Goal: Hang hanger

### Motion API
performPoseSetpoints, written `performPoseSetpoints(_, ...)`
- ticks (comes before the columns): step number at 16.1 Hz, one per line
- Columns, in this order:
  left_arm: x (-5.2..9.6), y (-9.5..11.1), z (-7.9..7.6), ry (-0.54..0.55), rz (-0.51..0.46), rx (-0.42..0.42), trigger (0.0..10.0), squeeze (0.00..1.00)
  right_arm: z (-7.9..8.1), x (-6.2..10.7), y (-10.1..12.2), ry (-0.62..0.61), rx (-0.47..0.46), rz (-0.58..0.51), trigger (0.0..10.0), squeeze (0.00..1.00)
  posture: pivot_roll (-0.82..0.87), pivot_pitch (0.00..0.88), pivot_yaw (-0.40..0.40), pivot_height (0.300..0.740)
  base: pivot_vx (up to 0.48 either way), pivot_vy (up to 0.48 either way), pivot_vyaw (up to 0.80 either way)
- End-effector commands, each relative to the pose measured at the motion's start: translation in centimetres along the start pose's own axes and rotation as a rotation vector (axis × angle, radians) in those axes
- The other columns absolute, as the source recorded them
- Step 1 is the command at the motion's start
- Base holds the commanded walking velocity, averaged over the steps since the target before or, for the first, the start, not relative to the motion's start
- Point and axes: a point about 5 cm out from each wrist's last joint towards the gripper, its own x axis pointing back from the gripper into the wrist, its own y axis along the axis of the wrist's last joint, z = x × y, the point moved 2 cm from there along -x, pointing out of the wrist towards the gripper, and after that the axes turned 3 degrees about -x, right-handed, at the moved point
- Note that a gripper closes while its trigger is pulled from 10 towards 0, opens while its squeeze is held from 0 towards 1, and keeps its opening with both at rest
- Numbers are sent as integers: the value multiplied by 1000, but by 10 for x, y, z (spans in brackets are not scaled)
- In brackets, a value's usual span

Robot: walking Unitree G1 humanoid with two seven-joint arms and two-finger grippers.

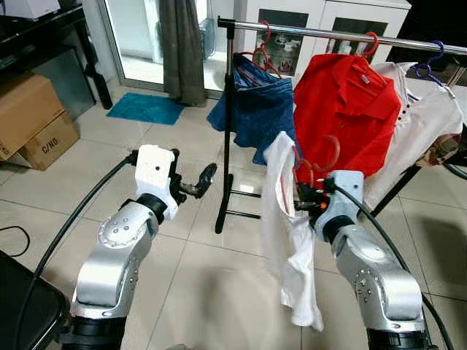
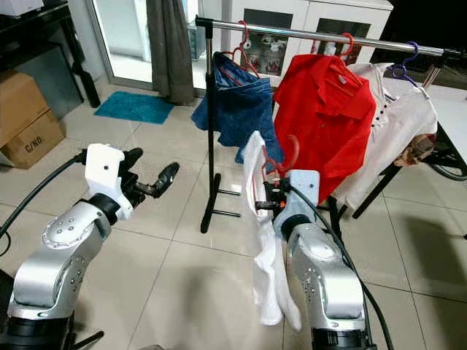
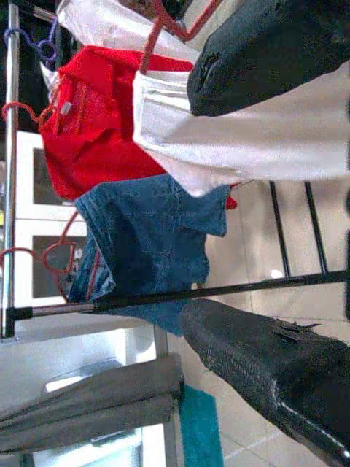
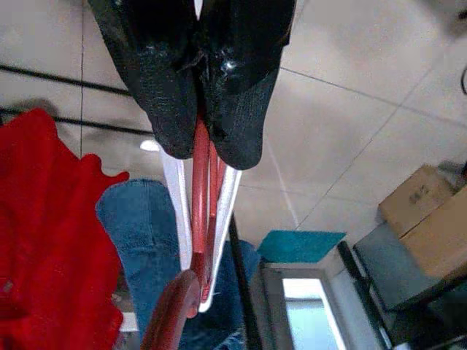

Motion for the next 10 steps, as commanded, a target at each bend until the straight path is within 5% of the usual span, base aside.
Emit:
performPoseSetpoints(1, 0, 5, 0, 11, -7, -4, 10000, 0, -2, -1, 10, -18, 52, -32, 10000, 0, -118, 0, -17, 740, 0, 0, 0)
performPoseSetpoints(2, 0, 5, -1, 11, -4, -9, 10000, 0, -4, -1, 9, -38, 115, -33, 10000, 0, -118, 0, -17, 740, 0, 0, 0)
performPoseSetpoints(10, -4, 9, 1, 45, -8, -34, 10000, 0, -12, 3, 21, -110, -102, -173, 10000, 0, -121, 0, -15, 740, 0, 0, 0)
